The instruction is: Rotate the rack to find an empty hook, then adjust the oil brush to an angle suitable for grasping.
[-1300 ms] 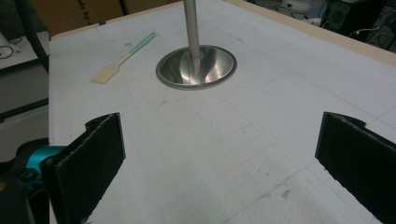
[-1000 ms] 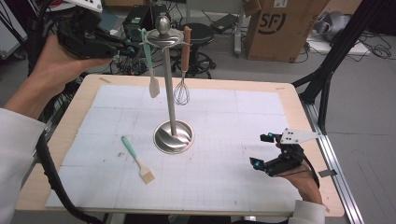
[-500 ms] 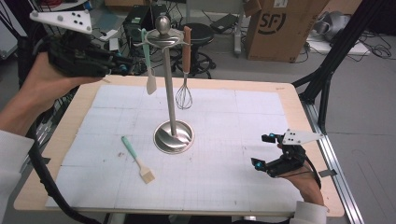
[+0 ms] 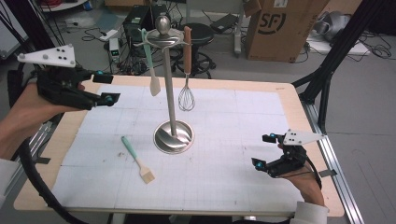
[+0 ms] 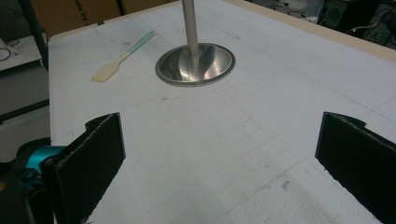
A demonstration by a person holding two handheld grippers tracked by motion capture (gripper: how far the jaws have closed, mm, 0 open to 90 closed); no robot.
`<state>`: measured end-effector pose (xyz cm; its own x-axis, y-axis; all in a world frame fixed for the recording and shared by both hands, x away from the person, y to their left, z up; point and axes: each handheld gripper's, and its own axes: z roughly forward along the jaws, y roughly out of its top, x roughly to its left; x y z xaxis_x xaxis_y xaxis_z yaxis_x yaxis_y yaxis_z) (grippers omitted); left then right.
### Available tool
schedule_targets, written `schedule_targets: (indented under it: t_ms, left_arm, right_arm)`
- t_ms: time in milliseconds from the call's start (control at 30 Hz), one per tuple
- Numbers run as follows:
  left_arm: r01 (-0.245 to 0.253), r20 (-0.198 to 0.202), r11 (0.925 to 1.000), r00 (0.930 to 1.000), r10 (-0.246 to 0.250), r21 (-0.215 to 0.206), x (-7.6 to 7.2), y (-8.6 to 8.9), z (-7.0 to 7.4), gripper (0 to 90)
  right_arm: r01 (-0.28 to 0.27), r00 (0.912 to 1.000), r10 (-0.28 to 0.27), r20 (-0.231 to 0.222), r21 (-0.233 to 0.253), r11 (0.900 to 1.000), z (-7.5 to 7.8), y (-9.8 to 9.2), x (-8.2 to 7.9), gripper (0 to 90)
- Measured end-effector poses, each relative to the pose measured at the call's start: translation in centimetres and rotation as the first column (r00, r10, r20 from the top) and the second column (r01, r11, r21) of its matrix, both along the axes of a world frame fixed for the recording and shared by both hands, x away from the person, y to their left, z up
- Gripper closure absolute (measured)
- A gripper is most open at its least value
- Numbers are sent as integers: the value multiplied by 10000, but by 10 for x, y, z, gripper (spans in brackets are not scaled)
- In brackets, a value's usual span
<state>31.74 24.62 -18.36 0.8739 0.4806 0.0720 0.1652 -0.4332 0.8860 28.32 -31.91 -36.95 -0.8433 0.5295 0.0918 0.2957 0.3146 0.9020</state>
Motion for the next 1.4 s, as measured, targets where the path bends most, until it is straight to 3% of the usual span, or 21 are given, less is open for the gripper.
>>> schedule_targets:
  t_ms: [100,300,600,967,1167,1400]
  left_arm:
    - [132,-11,9999,9999,-132,-31,-3,4,-15,258]
    - [367,-161,9991,9992,-371,-225,-8,11,-46,16]
    - [297,-35,9977,9995,-300,-605,-17,24,-81,16]
    - [227,-170,9954,9996,-244,-934,-21,34,-119,16]
    - [-63,-304,9922,9995,25,-1247,-22,43,-143,17]
    - [-100,-381,9919,9993,52,-1267,-24,48,-154,17]
  right_arm:
    - [-3,10000,3,-35,24,10000,0,0,-1,2]
    - [-51,10000,51,4,0,10000,0,0,-1,3]
    - [-1,10000,1,36,28,10000,2,-2,-2,2]
    - [4,10000,-4,26,61,10000,2,-2,1,2]
    - [33,10000,-33,28,160,9999,2,-3,0,3]
    - [101,9999,-102,22,128,9999,1,-5,-1,3]
